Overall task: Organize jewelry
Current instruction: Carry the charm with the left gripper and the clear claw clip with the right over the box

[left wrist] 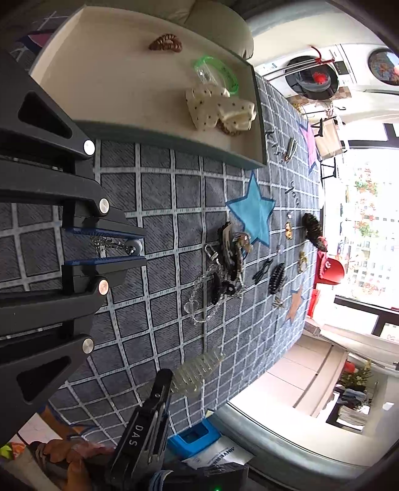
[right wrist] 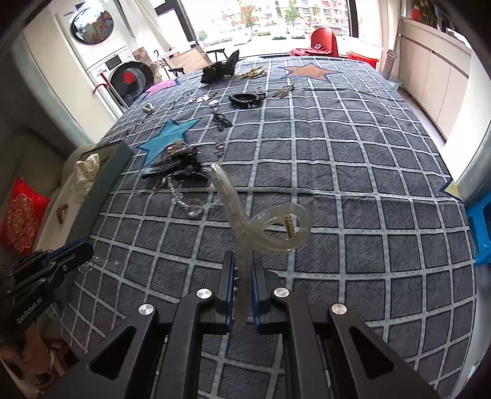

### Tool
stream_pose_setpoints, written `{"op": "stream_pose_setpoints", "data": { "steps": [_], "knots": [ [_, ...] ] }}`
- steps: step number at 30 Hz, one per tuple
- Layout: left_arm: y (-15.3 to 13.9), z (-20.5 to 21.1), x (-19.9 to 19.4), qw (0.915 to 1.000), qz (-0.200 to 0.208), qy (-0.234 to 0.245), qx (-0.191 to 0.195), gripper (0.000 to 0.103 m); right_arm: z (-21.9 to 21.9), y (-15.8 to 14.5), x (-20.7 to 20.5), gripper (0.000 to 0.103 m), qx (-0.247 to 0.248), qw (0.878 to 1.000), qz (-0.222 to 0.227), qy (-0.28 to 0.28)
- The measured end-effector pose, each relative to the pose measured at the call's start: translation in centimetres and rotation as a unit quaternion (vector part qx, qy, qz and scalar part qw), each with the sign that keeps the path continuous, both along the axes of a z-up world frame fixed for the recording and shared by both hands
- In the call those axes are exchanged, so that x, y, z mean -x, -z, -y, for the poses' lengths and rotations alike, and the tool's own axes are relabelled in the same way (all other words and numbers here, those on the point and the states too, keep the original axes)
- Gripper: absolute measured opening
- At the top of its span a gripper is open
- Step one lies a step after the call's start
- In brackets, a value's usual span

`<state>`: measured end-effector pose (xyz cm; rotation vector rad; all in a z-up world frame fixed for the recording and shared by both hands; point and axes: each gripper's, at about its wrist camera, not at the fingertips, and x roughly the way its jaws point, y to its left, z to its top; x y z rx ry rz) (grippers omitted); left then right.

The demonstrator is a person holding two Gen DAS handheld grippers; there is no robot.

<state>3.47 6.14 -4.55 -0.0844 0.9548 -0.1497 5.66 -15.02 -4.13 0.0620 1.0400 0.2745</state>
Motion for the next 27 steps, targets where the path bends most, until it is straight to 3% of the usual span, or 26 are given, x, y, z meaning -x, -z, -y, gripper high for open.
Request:
{"op": "stream_pose_setpoints", "data": {
  "steps": [12,27],
  "knots": [
    [-3.0,-6.6,2.6,0.9973,0.049,-0.053,0.018,0.013,-7.8,-3.3,0.6,0.01,0.005,0.998,0.023,-0.065],
    [-1.6,-17.0,3.5,0.9881,0.047,-0.146,0.014,0.013,-23.6,-4.1,-0.4,0.01,0.009,0.979,0.013,-0.203]
  ]
}}
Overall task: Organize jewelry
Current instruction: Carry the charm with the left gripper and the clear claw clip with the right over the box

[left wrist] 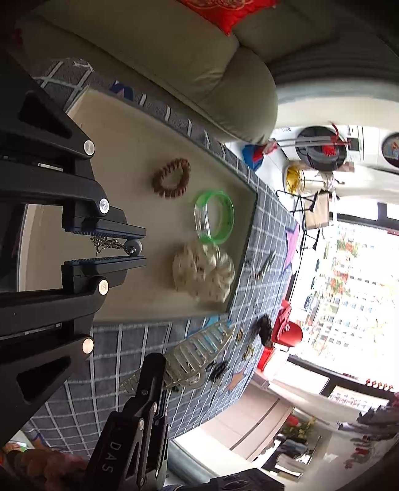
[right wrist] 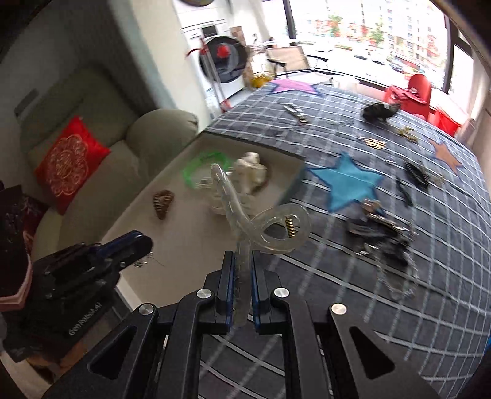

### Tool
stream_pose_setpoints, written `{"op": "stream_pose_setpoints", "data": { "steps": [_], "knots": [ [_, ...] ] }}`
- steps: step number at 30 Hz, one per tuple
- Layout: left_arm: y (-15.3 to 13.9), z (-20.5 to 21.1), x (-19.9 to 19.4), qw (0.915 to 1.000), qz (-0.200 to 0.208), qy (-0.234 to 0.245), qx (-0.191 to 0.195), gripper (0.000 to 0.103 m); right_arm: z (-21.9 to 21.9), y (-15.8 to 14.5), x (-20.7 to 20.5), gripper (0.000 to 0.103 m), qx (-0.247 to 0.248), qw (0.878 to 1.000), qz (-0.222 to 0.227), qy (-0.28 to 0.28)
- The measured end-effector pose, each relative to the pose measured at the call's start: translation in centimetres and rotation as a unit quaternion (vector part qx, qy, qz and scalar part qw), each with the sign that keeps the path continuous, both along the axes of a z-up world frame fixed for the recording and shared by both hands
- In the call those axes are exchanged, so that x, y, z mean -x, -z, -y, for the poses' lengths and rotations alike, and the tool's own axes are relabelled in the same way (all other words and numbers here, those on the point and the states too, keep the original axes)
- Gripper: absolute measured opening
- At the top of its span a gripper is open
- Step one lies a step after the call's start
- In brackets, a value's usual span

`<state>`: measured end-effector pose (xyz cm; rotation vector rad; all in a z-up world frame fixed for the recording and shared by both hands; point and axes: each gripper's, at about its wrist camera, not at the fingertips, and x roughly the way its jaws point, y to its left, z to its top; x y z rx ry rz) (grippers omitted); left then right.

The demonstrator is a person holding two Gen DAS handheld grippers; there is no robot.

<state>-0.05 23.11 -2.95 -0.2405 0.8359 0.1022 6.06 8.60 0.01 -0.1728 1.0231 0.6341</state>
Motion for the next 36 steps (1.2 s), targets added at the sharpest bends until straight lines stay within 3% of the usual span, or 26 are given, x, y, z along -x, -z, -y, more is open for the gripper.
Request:
{"op": "stream_pose_setpoints", "data": {
  "steps": [7,14,25,36],
  "knots": [
    [2.0,-3.4,-0.6,0.9993,-0.021,-0.032,0.002,0.013,-5.3,2.5,-1.1,0.01,0.026,0.998,-0.041,-0.04],
    [3.8,-5.0,-1.6,0.9981,-0.044,-0.042,0.0,0.013,-8.8,4.9,-2.1,0.01,0.081,0.993,-0.055,-0.065],
    [5.1,-5.5,-2.8,0.9966,-0.066,-0.047,-0.009,0.013,-12.0,7.1,-4.5,0.01,0.134,0.988,-0.042,-0.065],
    [5.4,-5.2,-3.3,0.9954,-0.078,-0.051,-0.023,0.013,-13.2,7.6,-6.4,0.012,0.141,0.988,-0.034,-0.057]
  ]
}}
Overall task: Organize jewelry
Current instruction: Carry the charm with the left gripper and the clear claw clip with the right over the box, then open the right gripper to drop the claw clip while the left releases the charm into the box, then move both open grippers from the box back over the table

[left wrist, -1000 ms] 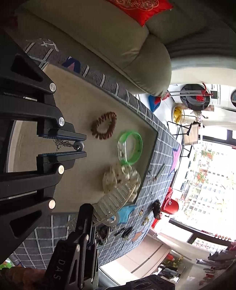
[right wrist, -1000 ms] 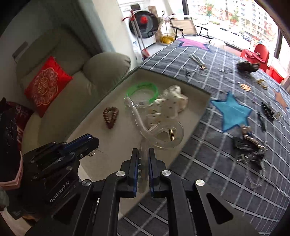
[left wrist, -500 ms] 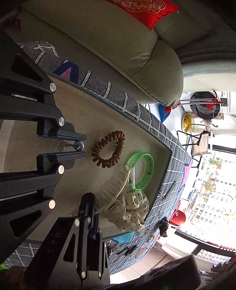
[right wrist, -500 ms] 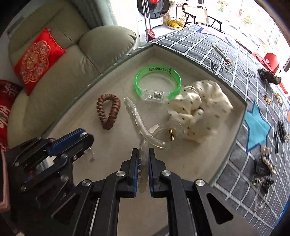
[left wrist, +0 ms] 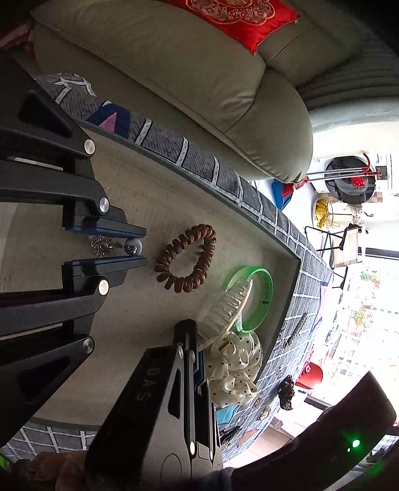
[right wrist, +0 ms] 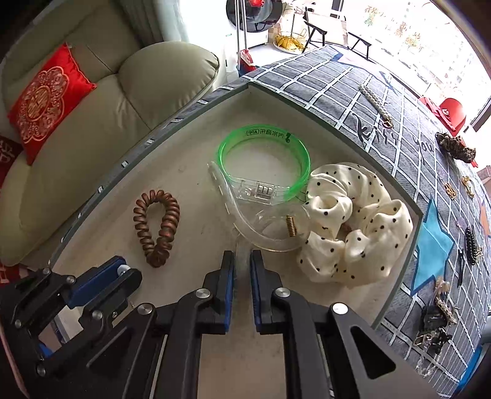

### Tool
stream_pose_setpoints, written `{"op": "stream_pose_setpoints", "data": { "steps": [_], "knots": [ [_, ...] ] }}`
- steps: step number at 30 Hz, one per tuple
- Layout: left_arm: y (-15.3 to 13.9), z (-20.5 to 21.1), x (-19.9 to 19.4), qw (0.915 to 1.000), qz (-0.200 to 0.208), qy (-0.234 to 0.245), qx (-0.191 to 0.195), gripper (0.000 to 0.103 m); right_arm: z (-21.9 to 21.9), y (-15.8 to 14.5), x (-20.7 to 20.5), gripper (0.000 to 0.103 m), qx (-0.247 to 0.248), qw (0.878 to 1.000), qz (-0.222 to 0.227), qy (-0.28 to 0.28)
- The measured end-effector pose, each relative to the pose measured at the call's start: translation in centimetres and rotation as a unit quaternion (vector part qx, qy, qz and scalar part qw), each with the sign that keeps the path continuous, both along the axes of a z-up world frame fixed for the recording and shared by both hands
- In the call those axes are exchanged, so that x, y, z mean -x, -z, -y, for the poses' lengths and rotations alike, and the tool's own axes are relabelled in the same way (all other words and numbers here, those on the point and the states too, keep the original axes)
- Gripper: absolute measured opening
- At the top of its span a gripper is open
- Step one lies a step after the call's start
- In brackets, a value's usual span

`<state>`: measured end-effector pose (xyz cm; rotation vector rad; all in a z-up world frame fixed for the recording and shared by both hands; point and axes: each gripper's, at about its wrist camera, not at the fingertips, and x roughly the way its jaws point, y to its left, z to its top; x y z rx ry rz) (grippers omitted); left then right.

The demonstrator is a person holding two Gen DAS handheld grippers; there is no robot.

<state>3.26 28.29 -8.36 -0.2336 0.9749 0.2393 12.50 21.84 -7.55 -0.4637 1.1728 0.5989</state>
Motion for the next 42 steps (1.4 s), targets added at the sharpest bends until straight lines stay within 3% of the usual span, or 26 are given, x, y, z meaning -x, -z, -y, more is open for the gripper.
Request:
{"op": "stream_pose_setpoints", "data": {
  "steps": [3,6,11,25,26,27,28,30,37,42],
  "knots": [
    [-0.1,0.0,0.0,1.0,-0.001,-0.004,-0.004,0.013,0.1,0.0,-0.5,0.019,-0.011,1.0,-0.011,0.004],
    [-0.3,0.1,0.1,1.0,0.001,-0.006,-0.008,0.013,0.9,-0.2,-0.9,0.056,-0.029,0.999,-0.02,0.018],
    [-0.8,0.3,0.3,0.9998,0.004,-0.005,-0.02,0.013,2.6,-2.0,-0.8,0.058,-0.075,0.996,-0.025,0.037],
    [-2.7,2.5,-0.1,0.997,0.01,0.002,-0.077,0.014,8.9,-6.8,2.6,0.058,-0.146,0.987,0.006,0.071],
    [-2.9,2.7,-0.2,0.9965,0.01,0.005,-0.082,0.039,9.3,-6.9,2.8,0.058,-0.148,0.986,0.007,0.073],
    [-3.0,2.9,-0.1,0.9962,0.013,0.004,-0.086,0.086,9.8,-7.1,2.9,0.058,-0.151,0.986,0.007,0.075],
    [-3.3,3.0,0.1,0.9954,0.02,-0.001,-0.094,0.1,10.4,-7.2,3.2,0.058,-0.154,0.985,0.007,0.078],
    [-4.1,3.6,0.6,0.9922,0.044,0.002,-0.116,0.103,11.6,-7.4,3.6,0.058,-0.161,0.983,0.007,0.087],
    [-4.8,4.3,0.7,0.9933,0.041,0.017,-0.106,0.103,15.1,-7.4,4.1,0.059,-0.175,0.978,0.004,0.115],
    [-5.5,4.9,1.5,0.9934,0.048,0.02,-0.102,0.103,17.9,-6.8,4.8,0.07,-0.182,0.974,-0.001,0.137]
  ]
}}
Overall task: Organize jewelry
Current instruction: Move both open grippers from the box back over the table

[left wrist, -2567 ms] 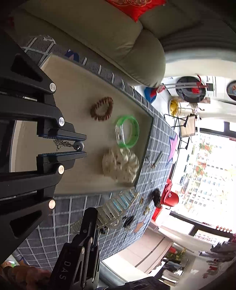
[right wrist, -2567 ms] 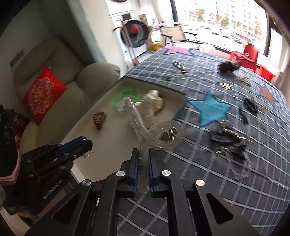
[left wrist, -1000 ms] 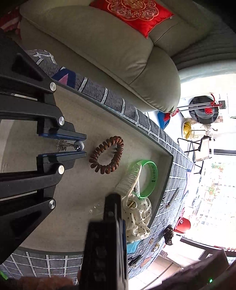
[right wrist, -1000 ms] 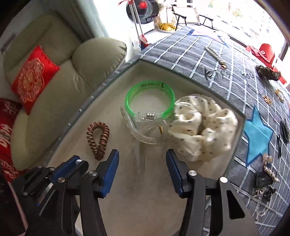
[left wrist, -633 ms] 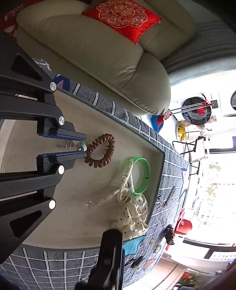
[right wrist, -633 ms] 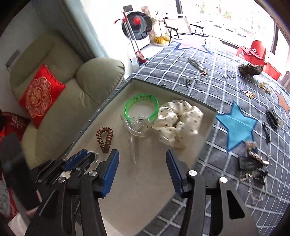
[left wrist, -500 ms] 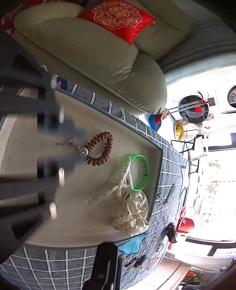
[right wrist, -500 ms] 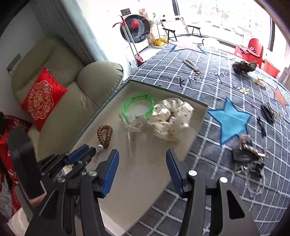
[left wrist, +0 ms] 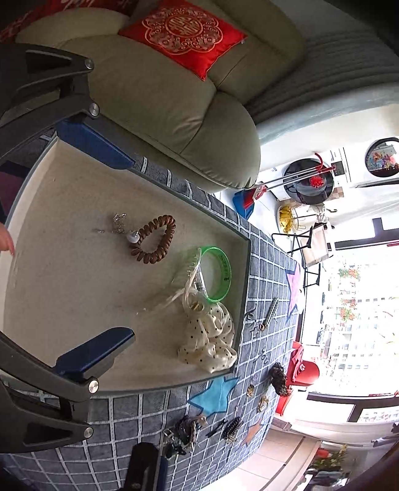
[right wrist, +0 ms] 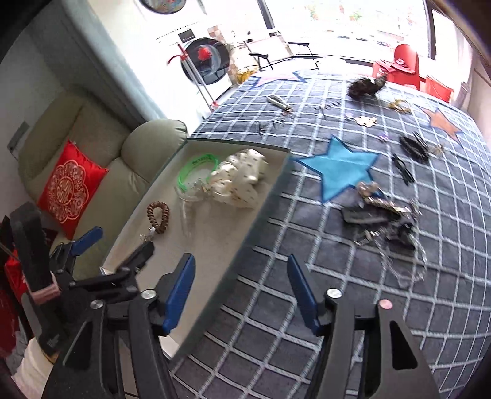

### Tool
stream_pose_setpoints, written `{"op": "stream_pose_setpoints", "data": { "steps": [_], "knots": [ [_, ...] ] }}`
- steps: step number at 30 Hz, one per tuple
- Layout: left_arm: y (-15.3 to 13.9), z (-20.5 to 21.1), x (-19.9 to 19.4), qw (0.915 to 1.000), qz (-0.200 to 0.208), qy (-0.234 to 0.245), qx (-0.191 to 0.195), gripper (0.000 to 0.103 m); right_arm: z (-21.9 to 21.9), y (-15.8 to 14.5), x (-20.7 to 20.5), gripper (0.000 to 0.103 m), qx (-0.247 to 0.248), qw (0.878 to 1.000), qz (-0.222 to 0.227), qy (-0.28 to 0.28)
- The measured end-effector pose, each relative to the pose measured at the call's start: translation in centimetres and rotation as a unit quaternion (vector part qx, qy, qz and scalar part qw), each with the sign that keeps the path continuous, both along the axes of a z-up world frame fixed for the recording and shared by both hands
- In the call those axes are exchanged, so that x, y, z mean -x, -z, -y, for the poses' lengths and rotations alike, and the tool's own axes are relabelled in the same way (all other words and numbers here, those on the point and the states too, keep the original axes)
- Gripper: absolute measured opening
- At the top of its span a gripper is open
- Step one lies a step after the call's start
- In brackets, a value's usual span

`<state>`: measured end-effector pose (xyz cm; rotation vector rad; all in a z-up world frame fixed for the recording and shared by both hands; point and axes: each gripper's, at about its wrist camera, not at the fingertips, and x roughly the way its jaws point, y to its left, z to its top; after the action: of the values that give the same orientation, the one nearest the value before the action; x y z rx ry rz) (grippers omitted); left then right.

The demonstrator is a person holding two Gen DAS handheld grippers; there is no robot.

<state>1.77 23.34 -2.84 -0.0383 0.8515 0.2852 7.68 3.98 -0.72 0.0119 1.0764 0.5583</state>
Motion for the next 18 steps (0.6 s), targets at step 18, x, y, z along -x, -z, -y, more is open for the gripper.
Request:
{"op": "stream_pose_setpoints", "data": {
  "steps": [18],
  "knots": [
    [-2.7,9.0,0.9,0.9968,-0.012,0.078,0.013,0.103,12.1,2.7,1.8,0.083,-0.031,0.994,-0.031,0.103]
  ]
}}
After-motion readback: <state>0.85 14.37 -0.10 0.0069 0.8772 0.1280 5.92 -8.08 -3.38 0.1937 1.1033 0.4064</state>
